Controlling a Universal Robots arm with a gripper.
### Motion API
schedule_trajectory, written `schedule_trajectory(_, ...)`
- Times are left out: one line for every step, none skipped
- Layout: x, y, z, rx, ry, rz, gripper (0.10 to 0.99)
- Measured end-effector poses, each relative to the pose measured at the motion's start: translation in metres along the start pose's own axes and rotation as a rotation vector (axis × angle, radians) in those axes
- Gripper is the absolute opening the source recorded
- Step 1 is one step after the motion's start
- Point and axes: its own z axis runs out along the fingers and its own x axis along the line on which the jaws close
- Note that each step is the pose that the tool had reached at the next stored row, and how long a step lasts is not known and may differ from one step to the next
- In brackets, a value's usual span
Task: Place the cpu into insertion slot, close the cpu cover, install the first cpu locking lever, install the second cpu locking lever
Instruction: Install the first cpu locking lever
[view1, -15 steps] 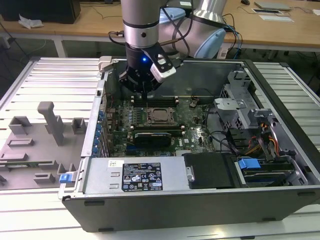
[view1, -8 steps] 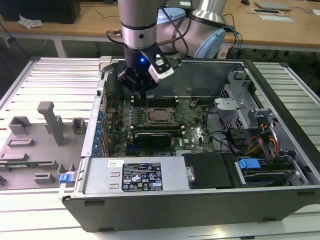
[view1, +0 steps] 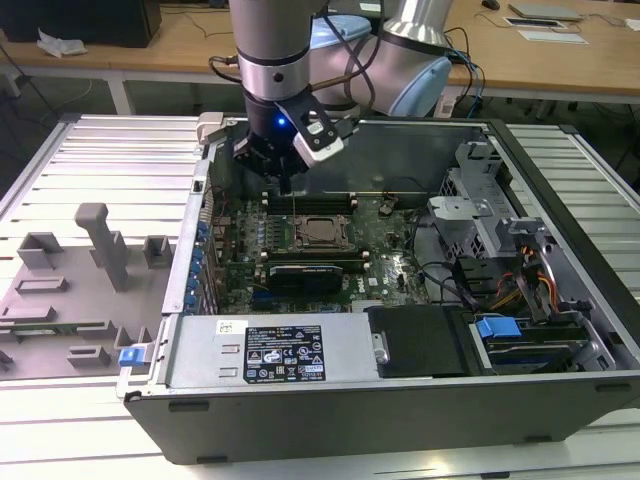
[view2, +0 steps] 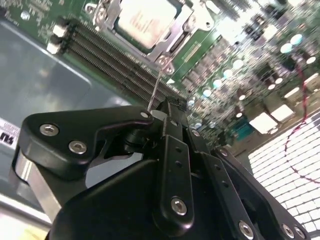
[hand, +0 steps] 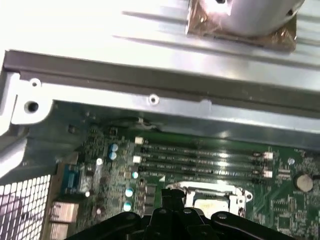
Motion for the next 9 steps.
schedule_trajectory(0.0005,0.0000,0.0000,-0.013,-0.0034,0.000,0.106)
schedule_trajectory(0.0009,0.0001,0.0001,-0.024,-0.0060,0.001,0.106)
schedule_trajectory(0.0013,0.0001,0.0001,-0.034,-0.0084,0.001,0.106)
schedule_trajectory(0.0017,0.0001,0.0004,-0.044,-0.0111,0.002,0.106)
schedule_trajectory(0.0017,0.0000,0.0011,-0.049,-0.0122,0.002,0.106)
schedule_trajectory(0.0018,-0.0003,0.0018,-0.051,-0.0124,0.002,0.106)
schedule_trajectory(0.0021,-0.0017,0.0033,-0.053,-0.0127,0.002,0.106)
schedule_trajectory(0.0019,-0.0033,0.0046,-0.054,-0.0129,0.002,0.106)
schedule_trajectory(0.0014,-0.0042,0.0053,-0.055,-0.0129,0.002,0.106)
